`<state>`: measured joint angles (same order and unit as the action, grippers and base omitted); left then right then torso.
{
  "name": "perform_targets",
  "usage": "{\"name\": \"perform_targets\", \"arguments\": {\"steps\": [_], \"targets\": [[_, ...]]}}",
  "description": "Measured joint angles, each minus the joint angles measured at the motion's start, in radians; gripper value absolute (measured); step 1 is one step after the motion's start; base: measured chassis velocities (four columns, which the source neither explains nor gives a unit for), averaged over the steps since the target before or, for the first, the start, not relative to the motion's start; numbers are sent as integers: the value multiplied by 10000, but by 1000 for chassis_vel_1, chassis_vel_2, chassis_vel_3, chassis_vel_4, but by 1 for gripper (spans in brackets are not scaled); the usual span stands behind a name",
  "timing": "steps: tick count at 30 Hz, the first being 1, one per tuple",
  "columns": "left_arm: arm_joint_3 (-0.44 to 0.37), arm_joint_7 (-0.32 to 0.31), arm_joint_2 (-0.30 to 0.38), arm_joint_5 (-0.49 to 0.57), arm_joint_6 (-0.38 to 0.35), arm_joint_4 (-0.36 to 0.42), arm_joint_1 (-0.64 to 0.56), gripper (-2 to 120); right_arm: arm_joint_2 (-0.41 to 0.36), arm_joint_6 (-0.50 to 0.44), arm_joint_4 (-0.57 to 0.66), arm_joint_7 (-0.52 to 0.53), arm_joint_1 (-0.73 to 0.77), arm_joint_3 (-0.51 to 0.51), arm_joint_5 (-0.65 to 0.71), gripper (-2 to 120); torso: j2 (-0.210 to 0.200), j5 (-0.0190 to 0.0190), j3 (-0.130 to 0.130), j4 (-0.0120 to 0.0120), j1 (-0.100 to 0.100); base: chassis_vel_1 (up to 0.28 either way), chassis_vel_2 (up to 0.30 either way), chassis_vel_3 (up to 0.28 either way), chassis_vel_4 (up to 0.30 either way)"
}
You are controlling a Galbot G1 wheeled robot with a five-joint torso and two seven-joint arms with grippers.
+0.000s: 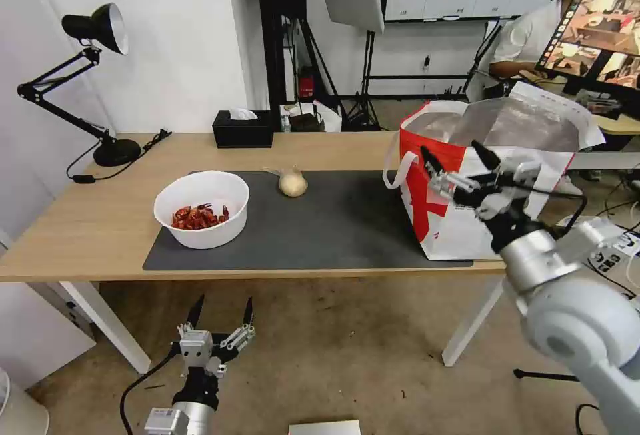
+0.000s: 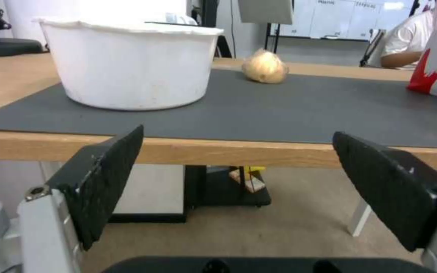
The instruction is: Pick up the trash from the table and place it into the takeout bag.
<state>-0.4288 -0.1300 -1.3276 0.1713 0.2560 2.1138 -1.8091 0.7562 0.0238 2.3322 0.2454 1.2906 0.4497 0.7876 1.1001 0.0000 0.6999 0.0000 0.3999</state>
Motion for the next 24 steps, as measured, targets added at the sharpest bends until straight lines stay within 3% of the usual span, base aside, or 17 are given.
{"name": "perform_targets", "arguments": {"steps": [10,24], "targets": [[47,-2,23,40,14,-124,80,100,687,-329,-128,-304,1165,-100,-1258,100,0,-1,0,1,0,0,0,0,0],[-43,-9,172,194,144,-191,146,100,2421,-1500,-1129,-653,3370,-606,-3753,100,0,-1,0,0,0,0,0,0,0]]}}
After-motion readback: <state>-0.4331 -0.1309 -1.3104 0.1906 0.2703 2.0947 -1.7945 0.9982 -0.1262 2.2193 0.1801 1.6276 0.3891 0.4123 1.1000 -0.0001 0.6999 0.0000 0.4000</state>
